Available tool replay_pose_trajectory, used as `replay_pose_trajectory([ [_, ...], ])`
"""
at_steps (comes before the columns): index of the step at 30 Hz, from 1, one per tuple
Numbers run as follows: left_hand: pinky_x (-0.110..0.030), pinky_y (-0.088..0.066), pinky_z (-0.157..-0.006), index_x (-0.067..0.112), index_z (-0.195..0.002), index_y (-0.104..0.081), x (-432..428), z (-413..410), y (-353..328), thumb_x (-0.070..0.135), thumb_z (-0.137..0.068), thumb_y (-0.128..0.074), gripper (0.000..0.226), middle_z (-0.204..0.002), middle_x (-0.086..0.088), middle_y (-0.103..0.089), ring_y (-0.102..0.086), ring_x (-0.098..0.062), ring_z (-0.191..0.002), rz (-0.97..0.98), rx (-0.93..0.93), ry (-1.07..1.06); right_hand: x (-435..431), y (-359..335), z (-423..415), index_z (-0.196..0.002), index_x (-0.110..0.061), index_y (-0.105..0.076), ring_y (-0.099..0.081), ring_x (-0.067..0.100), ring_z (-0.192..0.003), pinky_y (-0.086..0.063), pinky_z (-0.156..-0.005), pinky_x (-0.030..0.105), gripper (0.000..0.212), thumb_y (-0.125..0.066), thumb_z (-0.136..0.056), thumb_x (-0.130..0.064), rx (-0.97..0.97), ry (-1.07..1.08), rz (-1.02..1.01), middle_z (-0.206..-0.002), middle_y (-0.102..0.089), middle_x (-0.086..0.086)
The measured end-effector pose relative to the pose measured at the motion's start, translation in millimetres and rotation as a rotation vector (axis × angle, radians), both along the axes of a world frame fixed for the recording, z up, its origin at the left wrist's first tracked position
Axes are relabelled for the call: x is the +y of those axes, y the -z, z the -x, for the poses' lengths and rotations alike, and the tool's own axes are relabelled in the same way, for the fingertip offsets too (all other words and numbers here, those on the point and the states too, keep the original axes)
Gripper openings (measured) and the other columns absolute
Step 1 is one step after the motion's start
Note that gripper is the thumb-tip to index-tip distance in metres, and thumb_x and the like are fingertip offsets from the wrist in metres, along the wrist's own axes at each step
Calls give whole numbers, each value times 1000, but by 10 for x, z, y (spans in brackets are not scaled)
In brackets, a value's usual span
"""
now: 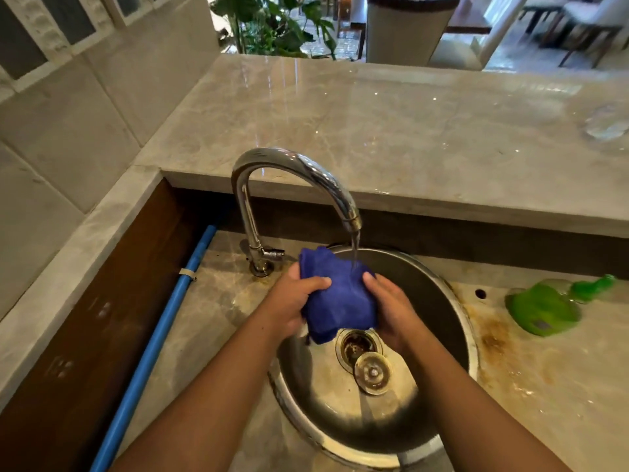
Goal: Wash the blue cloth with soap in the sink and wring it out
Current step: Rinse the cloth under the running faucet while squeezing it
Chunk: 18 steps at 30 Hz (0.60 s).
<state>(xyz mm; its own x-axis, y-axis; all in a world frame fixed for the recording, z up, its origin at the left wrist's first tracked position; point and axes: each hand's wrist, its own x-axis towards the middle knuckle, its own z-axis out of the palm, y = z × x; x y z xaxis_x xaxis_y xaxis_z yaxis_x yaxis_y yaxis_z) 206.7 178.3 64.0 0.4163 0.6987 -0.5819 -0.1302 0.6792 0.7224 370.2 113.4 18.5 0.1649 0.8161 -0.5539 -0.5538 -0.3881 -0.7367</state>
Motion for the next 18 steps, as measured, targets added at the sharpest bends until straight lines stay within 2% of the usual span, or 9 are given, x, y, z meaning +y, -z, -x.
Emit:
replay_pose_trajectory([
  [3,-45,-58,-87,20,-133,-53,94,5,-24,-2,-88,-67,51,-129,-11,-63,-66,-33,-110,-3,-5,40,1,-143,-94,-124,-11,-64,-70,33,-109,-52,-98,49,42,-61,-91,-38,143,5,51,-121,-71,18],
  [5,-44,-59,-85,22,-123,-57,105,-9,-41,-1,-89,-66,41,-125,-12,-65,-68,-33,-108,19,-54,44,-8,-206,-108,-126,-12,-64,-70,34,-108,-53,-93,47,46,-58,-93,-44,289,13,96,-122,-70,19],
  [8,-43,-60,-82,20,-128,-56,70,-77,-43,1,-88,-66,45,-125,-12,-65,-68,-33,-109,16,-98,82,-19,-201,-45,-133,-14,-59,-61,39,-121,-45,-106,51,57,-62,-90,-50,440,21,109,-132,-63,21],
  [10,-44,-59,-85,17,-134,-55,41,-126,-39,0,-90,-64,48,-128,-13,-65,-67,-34,-111,-4,-114,104,-8,-172,8,-133,-16,-60,-59,42,-122,-41,-109,55,59,-67,-83,-48,453,42,101,-131,-64,22],
  [14,-46,-59,-87,14,-127,-58,37,-154,13,-1,-91,-64,40,-120,-12,-69,-69,-32,-105,-74,-94,58,11,-218,31,-126,-14,-64,-65,39,-113,-47,-103,54,48,-68,-84,-36,355,89,64,-121,-70,19],
  [16,-43,-61,-80,14,-123,-60,59,-153,65,0,-90,-65,36,-118,-13,-70,-72,-31,-100,-110,-77,9,30,-262,3,-124,-15,-63,-72,34,-102,-54,-94,52,34,-64,-91,-25,166,115,-14,-111,-75,14],
  [18,-41,-61,-74,15,-123,-61,85,-161,124,4,-90,-67,36,-119,-13,-71,-74,-30,-98,-103,-67,-41,45,-364,-6,-119,-18,-64,-73,30,-99,-57,-90,50,24,-61,-95,-20,-102,107,-96,-111,-75,10],
])
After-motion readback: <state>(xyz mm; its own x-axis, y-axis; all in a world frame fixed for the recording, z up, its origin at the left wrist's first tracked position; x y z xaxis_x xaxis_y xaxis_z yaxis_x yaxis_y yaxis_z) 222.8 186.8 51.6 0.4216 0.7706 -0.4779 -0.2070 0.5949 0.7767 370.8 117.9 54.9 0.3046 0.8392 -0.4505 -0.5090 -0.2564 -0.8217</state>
